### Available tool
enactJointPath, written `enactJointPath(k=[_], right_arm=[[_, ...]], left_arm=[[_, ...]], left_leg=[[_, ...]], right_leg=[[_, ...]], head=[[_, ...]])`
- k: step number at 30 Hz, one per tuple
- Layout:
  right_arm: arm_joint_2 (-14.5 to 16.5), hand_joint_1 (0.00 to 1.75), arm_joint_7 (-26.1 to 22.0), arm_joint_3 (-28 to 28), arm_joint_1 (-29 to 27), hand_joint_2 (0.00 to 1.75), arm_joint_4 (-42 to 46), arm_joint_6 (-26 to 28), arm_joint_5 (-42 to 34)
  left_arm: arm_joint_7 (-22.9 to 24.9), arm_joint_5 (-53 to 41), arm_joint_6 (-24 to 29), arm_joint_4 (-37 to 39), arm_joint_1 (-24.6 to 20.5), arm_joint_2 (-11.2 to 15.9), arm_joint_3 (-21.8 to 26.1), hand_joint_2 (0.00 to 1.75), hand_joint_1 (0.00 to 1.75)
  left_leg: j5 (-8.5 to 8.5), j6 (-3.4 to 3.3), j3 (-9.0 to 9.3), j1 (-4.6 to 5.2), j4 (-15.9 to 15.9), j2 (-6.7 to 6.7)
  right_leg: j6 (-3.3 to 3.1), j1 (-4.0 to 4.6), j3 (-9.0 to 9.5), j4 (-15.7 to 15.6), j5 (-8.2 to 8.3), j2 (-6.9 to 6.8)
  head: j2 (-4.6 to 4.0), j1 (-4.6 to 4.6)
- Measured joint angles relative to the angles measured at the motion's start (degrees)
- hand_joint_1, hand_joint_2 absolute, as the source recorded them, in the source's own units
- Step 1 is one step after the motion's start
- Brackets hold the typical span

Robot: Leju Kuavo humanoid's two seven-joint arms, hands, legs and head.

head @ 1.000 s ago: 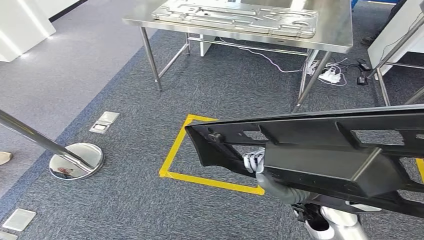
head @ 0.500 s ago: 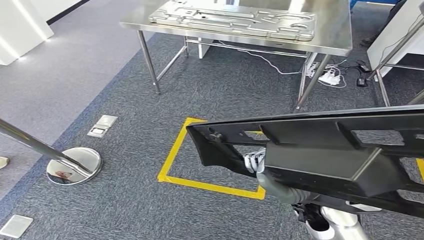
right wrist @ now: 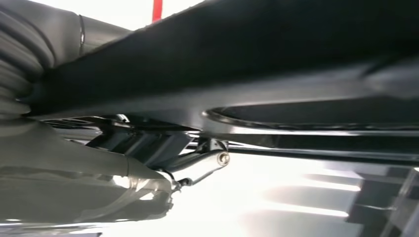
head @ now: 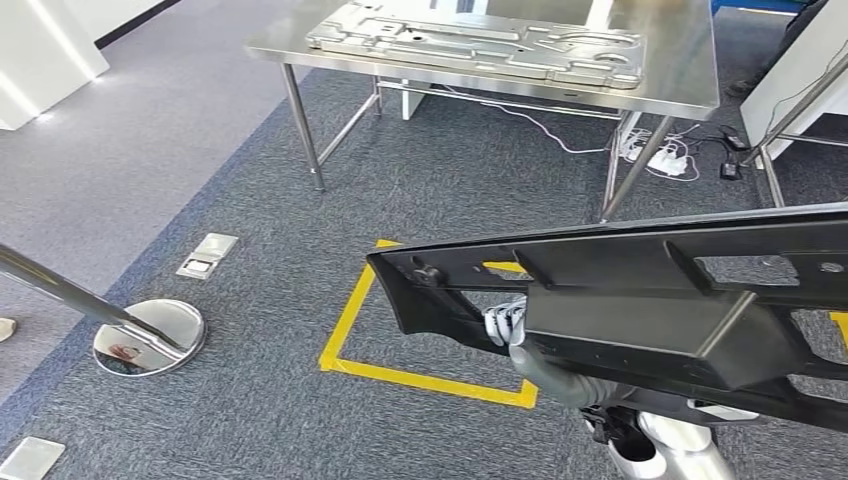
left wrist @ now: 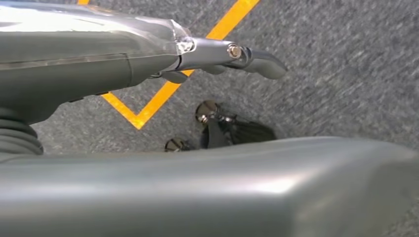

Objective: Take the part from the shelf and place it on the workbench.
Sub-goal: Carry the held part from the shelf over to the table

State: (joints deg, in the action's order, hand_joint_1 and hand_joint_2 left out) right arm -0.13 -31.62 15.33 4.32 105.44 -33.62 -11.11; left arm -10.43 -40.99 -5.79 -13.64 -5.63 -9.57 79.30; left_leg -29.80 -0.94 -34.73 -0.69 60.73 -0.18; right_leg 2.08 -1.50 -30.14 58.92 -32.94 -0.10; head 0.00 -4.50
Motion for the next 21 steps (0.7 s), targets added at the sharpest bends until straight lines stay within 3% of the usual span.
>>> enactJointPath(k=[2, 5, 6, 7, 8, 10, 12, 14, 17, 18, 21], right_arm=[[0.0, 1.75, 0.0, 0.1, 0.0, 1.75, 0.0, 0.0, -0.1], [0.0, 1.75, 0.0, 0.1, -0.2, 1.75, 0.0, 0.0, -0.2], [0.0, 1.75, 0.0, 0.2, -0.3, 1.75, -0.1, 0.0, -0.3], [0.0, 1.75, 0.0, 0.2, -0.3, 1.75, -0.1, 0.0, -0.3], [0.0, 1.75, 0.0, 0.2, -0.3, 1.75, -0.2, 0.0, -0.3], [0.0, 1.75, 0.0, 0.2, -0.3, 1.75, -0.2, 0.0, -0.3], [0.0, 1.75, -0.1, 0.2, -0.3, 1.75, -0.2, 0.1, -0.3], [0.0, 1.75, -0.1, 0.2, -0.2, 1.75, -0.3, 0.2, -0.2], [0.0, 1.75, -0.2, 0.1, -0.1, 1.75, -0.1, 0.2, -0.2], [0.0, 1.75, -0.3, 0.1, -0.1, 1.75, 0.0, 0.2, -0.1], [0.0, 1.75, -0.7, 0.1, -0.1, 1.75, 0.0, 0.2, -0.1]], left_arm=[[0.0, 0.0, 0.0, 0.0, 0.0, 0.0, 0.0, 1.75, 0.0], [0.0, 0.0, 0.0, 0.0, -0.1, 0.1, 0.0, 1.75, 0.0], [0.0, 0.0, 0.0, 0.0, -0.1, 0.1, 0.0, 1.75, 0.0], [0.0, 0.0, 0.0, 0.0, 0.0, 0.1, 0.0, 1.75, 0.0], [0.0, 0.0, 0.0, 0.0, 0.0, 0.1, 0.0, 1.75, 0.0], [0.0, 0.0, 0.0, 0.0, 0.1, 0.1, 0.0, 1.75, 0.0], [0.0, 0.0, 0.0, 0.0, 0.0, 0.1, 0.0, 1.75, 0.0], [0.0, 0.0, 0.0, 0.0, -0.1, 0.1, 0.0, 1.75, 0.0], [0.0, 0.0, -0.1, 0.0, -0.3, 0.1, 0.0, 1.75, 0.0], [0.0, 0.0, -0.1, 0.0, -0.3, 0.1, 0.0, 1.75, 0.0], [0.0, 0.0, -0.2, 0.0, -0.1, 0.2, 0.0, 1.75, 0.0]], left_leg=[[-0.08, -0.71, 0.47, -0.18, -0.5, 0.04], [-0.51, -1.53, 1.04, -0.05, -0.6, 0.1], [-0.72, -1.68, 1.26, 0.07, -0.6, 0.1], [-0.96, -1.74, 1.57, 0.16, -0.6, 0.06], [-1.26, -1.72, 2.0, 0.22, -0.6, 0.02], [-2.02, -1.43, 3.08, 0.25, -0.6, -0.06], [-2.68, -0.88, 3.66, 0.35, -0.6, -0.08], [-2.96, -0.3, 3.76, 0.36, -0.7, 0.0], [-4.01, 0.58, 3.62, 0.28, 0.3, 0.07], [-5.1, 0.91, 2.61, 0.2, 2.5, 0.07], [-8.5, 1.66, -3.42, -0.11, 12.8, 0.07]], right_leg=[[0.4, -0.04, -0.71, 2.0, -1.32, 0.01], [0.39, 0.02, -6.43, 12.4, -5.47, 0.04], [0.37, 0.03, -8.37, 15.3, -5.93, 0.03], [0.31, 0.06, -9.41, 16.3, -5.23, 0.03], [0.2, 0.11, -9.46, 15.1, -3.46, 0.03], [-0.3, 0.34, -7.01, 8.3, 1.39, 0.04], [-0.85, 0.71, -4.79, 2.9, 3.5, 0.03], [-1.25, 1.0, -4.27, 1.5, 3.05, 0.14], [-1.99, 0.52, -3.55, 0.8, 2.73, 0.13], [-2.24, 0.32, -3.19, 0.6, 2.6, 0.03], [-2.57, 0.28, -2.35, 0.5, 1.81, -0.1]], head=[[0.0, -0.01], [0.0, -0.01], [0.0, -0.01], [0.0, -0.01], [0.0, 0.0], [0.0, -0.01], [0.0, -0.01], [0.0, -0.02], [0.0, -0.09], [0.0, -0.14], [0.0, -0.21]])
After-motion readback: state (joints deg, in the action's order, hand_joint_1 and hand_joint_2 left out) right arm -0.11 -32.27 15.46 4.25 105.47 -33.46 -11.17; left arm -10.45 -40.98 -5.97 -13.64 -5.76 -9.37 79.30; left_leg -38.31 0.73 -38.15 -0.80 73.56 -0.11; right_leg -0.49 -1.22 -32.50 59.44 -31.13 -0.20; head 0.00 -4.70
